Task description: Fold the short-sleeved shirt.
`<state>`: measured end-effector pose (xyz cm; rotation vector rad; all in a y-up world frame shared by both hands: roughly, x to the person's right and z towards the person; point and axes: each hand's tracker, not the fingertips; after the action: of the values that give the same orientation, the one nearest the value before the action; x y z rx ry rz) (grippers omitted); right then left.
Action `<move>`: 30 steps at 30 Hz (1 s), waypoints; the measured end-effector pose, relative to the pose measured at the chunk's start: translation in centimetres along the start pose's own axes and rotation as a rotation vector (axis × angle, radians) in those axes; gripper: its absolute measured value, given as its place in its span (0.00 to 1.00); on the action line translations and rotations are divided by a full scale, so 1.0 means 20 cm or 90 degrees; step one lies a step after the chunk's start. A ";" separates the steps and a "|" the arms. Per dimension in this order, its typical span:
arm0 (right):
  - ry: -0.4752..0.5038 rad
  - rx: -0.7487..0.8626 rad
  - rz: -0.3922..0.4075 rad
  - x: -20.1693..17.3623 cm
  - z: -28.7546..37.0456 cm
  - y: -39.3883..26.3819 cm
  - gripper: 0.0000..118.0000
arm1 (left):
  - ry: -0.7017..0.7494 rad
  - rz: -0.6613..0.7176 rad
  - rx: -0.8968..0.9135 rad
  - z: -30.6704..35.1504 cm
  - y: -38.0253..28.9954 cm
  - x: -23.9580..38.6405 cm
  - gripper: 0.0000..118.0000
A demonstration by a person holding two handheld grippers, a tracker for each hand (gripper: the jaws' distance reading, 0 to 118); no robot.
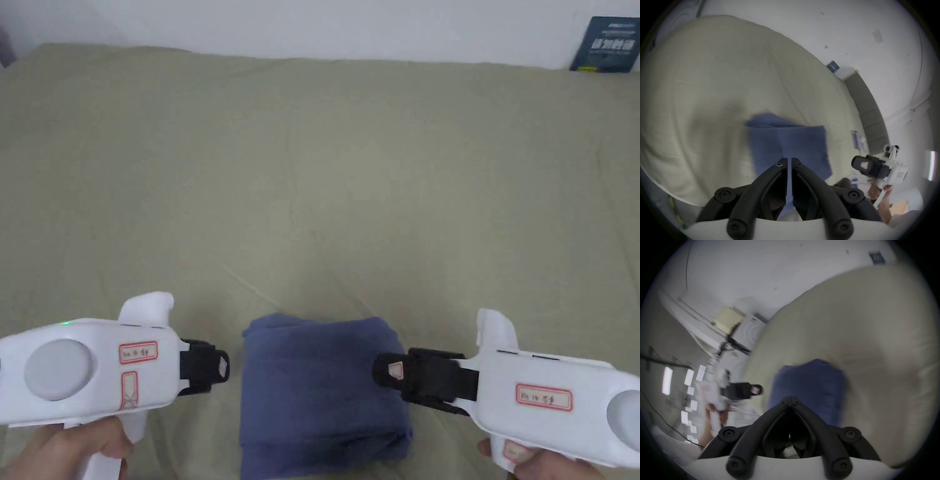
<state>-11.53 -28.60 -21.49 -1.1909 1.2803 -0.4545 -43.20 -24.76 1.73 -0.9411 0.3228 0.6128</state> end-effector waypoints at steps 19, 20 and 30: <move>0.173 -0.072 -0.224 0.56 -0.24 -0.07 0.00 | -0.492 0.113 -0.065 -0.59 0.02 -0.10 1.00; 0.170 -0.073 -0.223 0.55 -0.24 -0.07 0.00 | -0.502 0.125 -0.060 -0.61 0.02 -0.13 0.98; 0.079 -0.030 -0.085 0.23 -0.02 0.03 0.00 | -0.476 0.127 -0.070 -0.45 0.04 -0.32 0.19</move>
<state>-10.78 -32.32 -24.05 -1.3100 1.3284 -0.6069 -48.70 -34.14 -0.61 -0.7252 -0.2935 1.1223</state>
